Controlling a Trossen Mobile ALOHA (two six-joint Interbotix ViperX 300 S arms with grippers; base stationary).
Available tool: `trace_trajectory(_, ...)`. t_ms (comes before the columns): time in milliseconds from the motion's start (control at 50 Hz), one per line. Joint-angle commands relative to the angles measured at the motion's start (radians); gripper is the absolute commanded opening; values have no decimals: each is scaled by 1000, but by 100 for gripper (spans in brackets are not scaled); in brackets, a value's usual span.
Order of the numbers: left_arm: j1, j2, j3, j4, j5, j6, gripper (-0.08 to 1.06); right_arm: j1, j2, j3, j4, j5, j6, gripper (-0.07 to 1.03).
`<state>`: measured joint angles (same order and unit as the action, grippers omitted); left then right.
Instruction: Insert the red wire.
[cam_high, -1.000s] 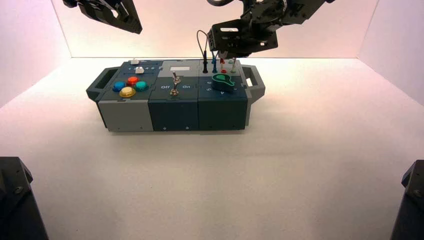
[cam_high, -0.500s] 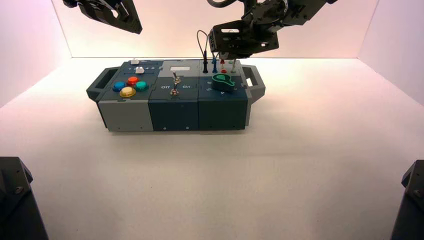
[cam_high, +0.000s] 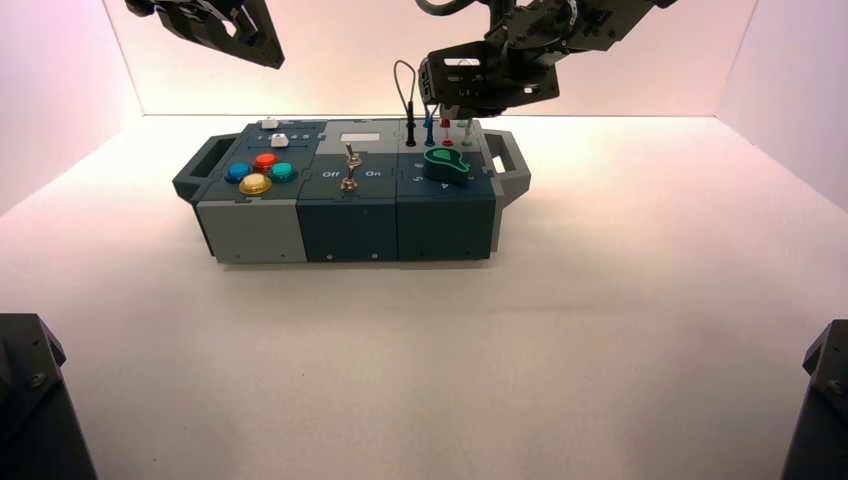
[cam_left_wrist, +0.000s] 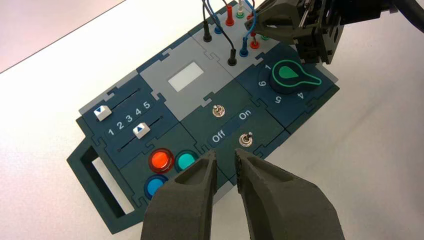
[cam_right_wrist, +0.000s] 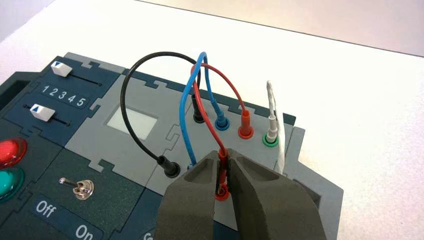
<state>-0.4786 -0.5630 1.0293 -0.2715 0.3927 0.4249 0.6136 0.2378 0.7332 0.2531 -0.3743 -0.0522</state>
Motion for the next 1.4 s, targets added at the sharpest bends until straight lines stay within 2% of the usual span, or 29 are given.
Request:
trace_trajectory(20, -8, -3, -11, 0, -9, 5, 23, -2, -23, -8, -2, -12, -5, -2)
trace_trajectory(1400, -8, -11, -9, 2, -9, 5, 23, -5, -6, 0, -2, -11, -3, -2)
